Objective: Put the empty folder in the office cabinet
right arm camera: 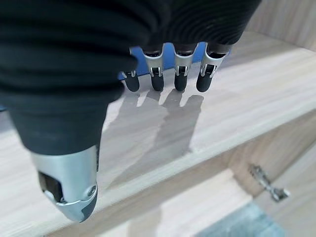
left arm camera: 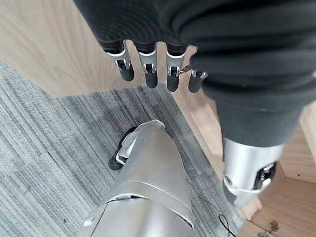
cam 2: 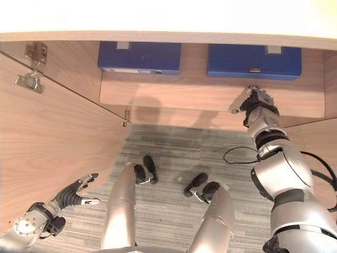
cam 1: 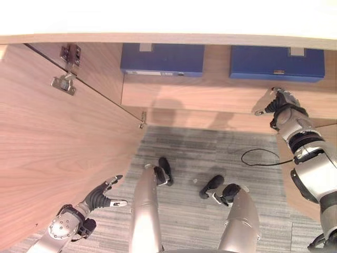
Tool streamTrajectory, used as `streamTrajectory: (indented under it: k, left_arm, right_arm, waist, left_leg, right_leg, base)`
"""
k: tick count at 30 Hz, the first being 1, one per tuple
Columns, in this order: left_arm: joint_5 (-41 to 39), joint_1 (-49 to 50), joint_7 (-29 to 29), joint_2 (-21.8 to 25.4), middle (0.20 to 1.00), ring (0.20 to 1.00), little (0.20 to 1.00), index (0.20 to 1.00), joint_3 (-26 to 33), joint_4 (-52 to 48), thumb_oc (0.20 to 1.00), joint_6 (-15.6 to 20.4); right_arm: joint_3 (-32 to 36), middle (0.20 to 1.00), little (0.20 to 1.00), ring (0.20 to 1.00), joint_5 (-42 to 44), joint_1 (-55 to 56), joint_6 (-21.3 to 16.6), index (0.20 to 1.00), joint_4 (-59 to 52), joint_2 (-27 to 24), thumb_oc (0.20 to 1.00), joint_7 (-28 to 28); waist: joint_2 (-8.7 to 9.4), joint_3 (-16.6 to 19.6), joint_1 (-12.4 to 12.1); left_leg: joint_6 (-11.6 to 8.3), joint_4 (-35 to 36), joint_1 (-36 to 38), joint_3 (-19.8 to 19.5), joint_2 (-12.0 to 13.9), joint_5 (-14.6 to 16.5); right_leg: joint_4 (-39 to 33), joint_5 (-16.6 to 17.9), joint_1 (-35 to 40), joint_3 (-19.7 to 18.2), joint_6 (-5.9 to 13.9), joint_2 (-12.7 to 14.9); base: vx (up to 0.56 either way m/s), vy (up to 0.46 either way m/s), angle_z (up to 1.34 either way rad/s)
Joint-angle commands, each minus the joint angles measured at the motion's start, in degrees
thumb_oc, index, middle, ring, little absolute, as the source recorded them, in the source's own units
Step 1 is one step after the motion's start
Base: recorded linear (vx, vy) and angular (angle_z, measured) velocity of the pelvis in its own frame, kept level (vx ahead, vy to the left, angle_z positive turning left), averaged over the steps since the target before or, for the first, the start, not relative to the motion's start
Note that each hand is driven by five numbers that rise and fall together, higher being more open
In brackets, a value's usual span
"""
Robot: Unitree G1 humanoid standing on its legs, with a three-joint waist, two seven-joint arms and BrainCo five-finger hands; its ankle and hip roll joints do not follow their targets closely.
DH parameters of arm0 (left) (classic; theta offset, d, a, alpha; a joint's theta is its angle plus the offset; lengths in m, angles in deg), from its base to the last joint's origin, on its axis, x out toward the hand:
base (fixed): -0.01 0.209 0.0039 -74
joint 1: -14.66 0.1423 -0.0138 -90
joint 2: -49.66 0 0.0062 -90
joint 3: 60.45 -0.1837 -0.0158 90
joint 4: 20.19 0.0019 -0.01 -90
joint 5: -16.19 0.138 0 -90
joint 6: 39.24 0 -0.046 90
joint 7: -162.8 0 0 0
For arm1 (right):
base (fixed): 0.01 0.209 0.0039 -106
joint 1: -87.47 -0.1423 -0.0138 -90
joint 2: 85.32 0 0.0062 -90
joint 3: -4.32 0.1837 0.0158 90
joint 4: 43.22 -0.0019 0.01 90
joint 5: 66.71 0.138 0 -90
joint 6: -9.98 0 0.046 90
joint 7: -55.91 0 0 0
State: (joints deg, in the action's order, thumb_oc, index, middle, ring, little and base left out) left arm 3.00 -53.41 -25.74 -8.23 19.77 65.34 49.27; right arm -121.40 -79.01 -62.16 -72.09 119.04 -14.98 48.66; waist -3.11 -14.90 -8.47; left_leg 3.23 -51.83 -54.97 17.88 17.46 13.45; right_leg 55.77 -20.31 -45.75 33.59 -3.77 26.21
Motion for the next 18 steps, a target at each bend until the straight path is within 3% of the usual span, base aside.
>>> streamTrajectory:
  k: [1, 5, 6, 11, 15, 17, 18]
  left_arm:
    - [-0.1, -0.8, -1.1, 1.0, 1.000, 1.000, 1.000, 1.000, -1.9, -0.6, 1.000, 1.1]
    - [1.1, -1.9, -1.8, 0.5, 1.000, 1.000, 1.000, 1.000, -3.6, 2.2, 1.000, 1.0]
    - [2.0, -3.2, -2.9, -0.5, 1.000, 1.000, 1.000, 1.000, -6.0, 5.4, 1.000, 0.7]
    - [3.2, -5.1, -4.6, -2.7, 1.000, 1.000, 1.000, 1.000, -9.5, 11.0, 1.000, 0.5]
    - [4.4, -5.7, -5.6, -4.2, 1.000, 1.000, 1.000, 1.000, -10.6, 15.1, 1.000, 0.5]
    - [6.0, -5.6, -5.3, -6.6, 1.000, 1.000, 1.000, 1.000, -9.7, 20.3, 1.000, 0.3]
    - [6.1, -5.6, -5.2, -6.7, 1.000, 1.000, 1.000, 1.000, -9.8, 20.6, 1.000, 0.4]
  right_arm:
    - [1.4, 1.000, 1.000, 1.000, 3.1, 5.1, -1.3, 1.000, 3.7, 6.5, 1.000, 5.1]
    - [2.2, 1.000, 1.000, 1.000, 3.0, 7.1, -1.6, 1.000, 3.7, 8.1, 1.000, 5.3]
    - [3.5, 1.000, 1.000, 1.000, 2.8, 10.4, -1.7, 1.000, 4.2, 10.3, 1.000, 5.5]
    - [4.9, 1.000, 1.000, 1.000, 1.8, 15.2, -2.0, 1.000, 5.4, 12.8, 1.000, 6.1]
    - [5.4, 1.000, 1.000, 1.000, 0.3, 18.7, -2.4, 1.000, 6.2, 14.4, 1.000, 6.6]
    - [6.8, 1.000, 1.000, 1.000, 0.7, 23.7, -2.8, 1.000, 6.2, 16.1, 1.000, 6.8]
    - [6.7, 1.000, 1.000, 1.000, 0.6, 23.9, -2.8, 1.000, 6.2, 16.2, 1.000, 6.7]
  waist:
    - [0.63, -1.1, -1.0]
    - [1.07, -0.3, -0.6]
    - [1.87, 0.7, -0.3]
    - [2.61, 2.3, 0.4]
    - [3.11, 3.9, 0.7]
    - [4.44, 6.4, 0.9]
    - [4.45, 6.5, 0.9]
  left_leg:
    - [-2.56, 5.6, -2.2, -1.2, 0.4, -5.4]
    - [-2.73, 7.4, 2.0, -0.7, -0.3, -5.5]
    - [-2.82, 10.7, 8.0, -0.2, -1.0, -5.7]
    - [-3.09, 16.6, 15.4, 0.0, -2.0, -7.6]
    - [-4.14, 21.7, 19.8, -0.2, -2.3, -10.1]
    - [-6.36, 27.6, 23.1, -0.3, -1.5, -14.6]
    - [-6.53, 28.1, 23.4, -0.3, -1.5, -14.9]
  right_leg:
    - [-12.0, 10.7, 3.2, -1.7, 5.21, 1.0]
    - [-14.0, 11.3, 7.0, -1.6, 5.87, 0.2]
    - [-17.3, 12.3, 12.4, -0.9, 7.15, -0.9]
    - [-23.5, 13.8, 20.2, 0.5, 7.72, -2.9]
    - [-28.7, 14.7, 24.8, 1.7, 8.06, -5.0]
    - [-34.7, 14.7, 28.9, 3.4, 7.93, -9.2]
    - [-35.2, 14.9, 29.2, 3.6, 7.83, -9.5]
  base:
    - [0.03, -0.033, 0.09]
    - [0.07, -0.042, 0.06]
    - [0.10, -0.058, 0.06]
    - [0.09, -0.048, 0.04]
    - [0.08, -0.066, 0.03]
    - [0.09, -0.165, 0.00]
    - [0.05, -0.161, 0.01]
